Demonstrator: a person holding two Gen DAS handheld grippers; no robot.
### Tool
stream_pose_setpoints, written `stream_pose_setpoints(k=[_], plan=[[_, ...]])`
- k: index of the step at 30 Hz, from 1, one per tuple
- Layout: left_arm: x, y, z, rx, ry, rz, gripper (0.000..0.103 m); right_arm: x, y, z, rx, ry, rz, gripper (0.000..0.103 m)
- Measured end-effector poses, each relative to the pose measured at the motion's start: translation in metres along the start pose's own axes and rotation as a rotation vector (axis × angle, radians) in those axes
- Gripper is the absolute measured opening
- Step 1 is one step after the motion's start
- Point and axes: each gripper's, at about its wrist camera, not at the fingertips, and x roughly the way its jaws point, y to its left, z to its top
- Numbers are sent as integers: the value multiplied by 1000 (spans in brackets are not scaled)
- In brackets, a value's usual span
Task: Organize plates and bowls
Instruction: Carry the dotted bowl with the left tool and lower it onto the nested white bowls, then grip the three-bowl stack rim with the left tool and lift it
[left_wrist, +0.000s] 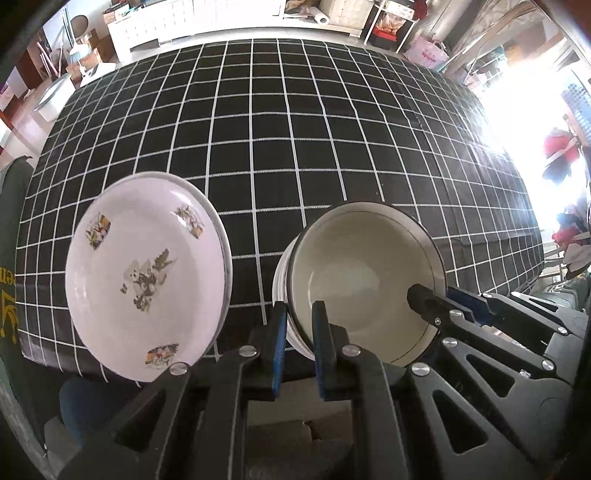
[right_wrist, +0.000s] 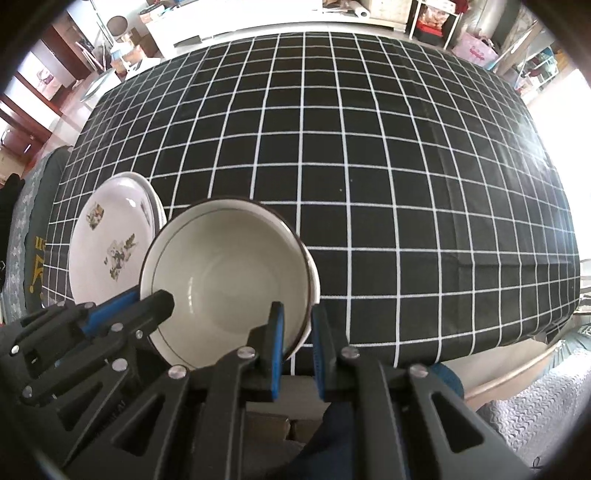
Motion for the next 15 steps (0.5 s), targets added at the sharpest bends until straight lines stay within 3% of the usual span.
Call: stream_pose_setpoints(k=[15], plan=[[9, 2, -5, -1, 7, 5, 11, 4, -1, 1, 5, 10, 12, 18]])
